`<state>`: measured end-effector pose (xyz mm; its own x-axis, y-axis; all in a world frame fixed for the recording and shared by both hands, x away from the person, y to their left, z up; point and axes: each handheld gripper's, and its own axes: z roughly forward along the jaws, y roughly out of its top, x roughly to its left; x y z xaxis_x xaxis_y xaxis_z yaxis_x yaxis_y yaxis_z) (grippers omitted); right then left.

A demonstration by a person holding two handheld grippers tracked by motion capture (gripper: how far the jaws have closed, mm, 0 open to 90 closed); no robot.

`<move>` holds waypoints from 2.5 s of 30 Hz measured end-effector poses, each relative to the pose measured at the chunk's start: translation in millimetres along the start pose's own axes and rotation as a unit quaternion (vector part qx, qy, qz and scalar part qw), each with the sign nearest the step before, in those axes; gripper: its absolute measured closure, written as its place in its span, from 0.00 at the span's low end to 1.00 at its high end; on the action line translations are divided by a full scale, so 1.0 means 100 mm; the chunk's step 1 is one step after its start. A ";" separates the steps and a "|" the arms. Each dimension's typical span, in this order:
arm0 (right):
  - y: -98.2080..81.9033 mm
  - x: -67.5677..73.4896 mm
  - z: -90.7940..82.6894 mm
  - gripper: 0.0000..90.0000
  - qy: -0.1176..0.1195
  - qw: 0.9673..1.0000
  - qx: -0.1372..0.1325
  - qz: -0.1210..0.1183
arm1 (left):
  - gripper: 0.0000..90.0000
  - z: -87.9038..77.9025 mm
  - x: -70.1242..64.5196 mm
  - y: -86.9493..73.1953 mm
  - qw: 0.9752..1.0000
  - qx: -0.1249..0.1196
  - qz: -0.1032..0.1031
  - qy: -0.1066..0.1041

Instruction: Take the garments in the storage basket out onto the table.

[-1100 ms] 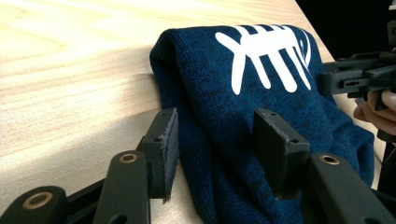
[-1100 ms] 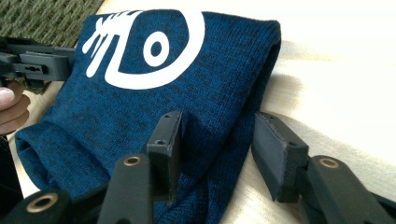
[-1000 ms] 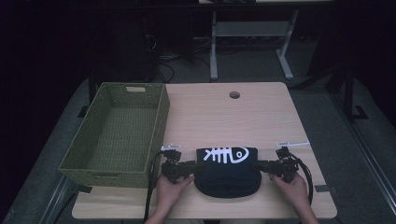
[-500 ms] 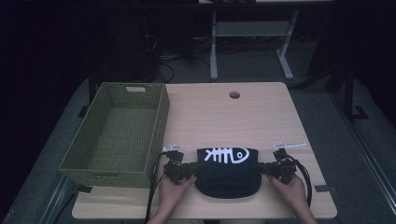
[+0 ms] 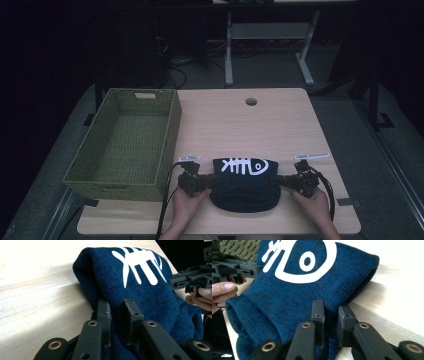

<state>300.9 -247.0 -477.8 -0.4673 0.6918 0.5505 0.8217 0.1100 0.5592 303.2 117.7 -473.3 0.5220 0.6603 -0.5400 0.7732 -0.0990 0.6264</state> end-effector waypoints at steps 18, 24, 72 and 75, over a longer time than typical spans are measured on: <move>0.03 0.01 -0.27 0.89 0.026 0.999 -0.033 0.014 | 0.87 -0.11 -0.17 0.18 0.999 -0.021 0.001 -0.039; 0.10 0.08 -0.35 0.89 0.034 0.999 -0.039 0.014 | 0.88 -0.23 -0.27 0.28 0.998 -0.029 0.016 -0.047; 1.32 1.25 -0.10 0.88 0.108 0.991 -0.059 -0.048 | 0.87 -1.69 0.06 0.95 0.996 -0.090 0.013 -0.018; 1.39 1.30 -0.05 0.88 0.118 0.990 -0.060 -0.047 | 0.87 -1.77 0.11 0.97 0.995 -0.095 0.009 -0.012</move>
<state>352.6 -145.2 -326.0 -0.6142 0.4955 0.6142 0.7329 0.0695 0.6768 320.0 247.3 -318.8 0.5463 0.6409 -0.5392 0.6822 0.0330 0.7304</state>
